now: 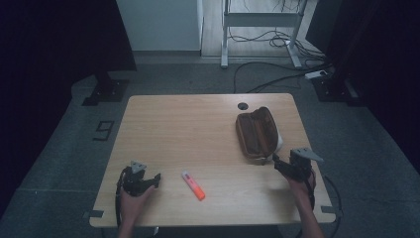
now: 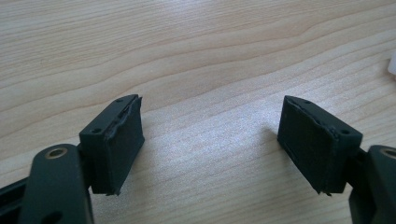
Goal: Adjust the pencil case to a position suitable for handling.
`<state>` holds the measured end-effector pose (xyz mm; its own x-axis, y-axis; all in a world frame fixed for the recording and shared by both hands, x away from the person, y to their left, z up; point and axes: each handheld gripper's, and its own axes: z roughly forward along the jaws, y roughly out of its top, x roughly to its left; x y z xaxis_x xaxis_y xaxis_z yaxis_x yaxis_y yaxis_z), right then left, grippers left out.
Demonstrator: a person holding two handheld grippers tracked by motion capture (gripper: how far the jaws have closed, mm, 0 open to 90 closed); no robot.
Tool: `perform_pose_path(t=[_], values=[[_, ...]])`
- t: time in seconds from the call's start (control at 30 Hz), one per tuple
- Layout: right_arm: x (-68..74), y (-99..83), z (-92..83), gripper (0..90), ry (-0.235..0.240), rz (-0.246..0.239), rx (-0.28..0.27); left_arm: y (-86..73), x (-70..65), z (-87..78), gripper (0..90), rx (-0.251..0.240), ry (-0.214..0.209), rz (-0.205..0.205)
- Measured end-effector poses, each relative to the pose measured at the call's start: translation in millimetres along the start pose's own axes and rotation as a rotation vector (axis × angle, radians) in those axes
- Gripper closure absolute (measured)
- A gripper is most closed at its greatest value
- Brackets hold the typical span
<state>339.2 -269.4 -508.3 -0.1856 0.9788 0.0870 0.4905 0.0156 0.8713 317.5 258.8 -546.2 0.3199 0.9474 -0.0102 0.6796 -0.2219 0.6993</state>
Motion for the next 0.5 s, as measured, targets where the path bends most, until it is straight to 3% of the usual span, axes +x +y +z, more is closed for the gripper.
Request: perform_pose_path(t=[0.5], values=[[0.2,18.3,40.8,28.4,-0.016,0.01,0.02,0.0,0.0,0.0,22.4,0.0,0.0,0.0]])
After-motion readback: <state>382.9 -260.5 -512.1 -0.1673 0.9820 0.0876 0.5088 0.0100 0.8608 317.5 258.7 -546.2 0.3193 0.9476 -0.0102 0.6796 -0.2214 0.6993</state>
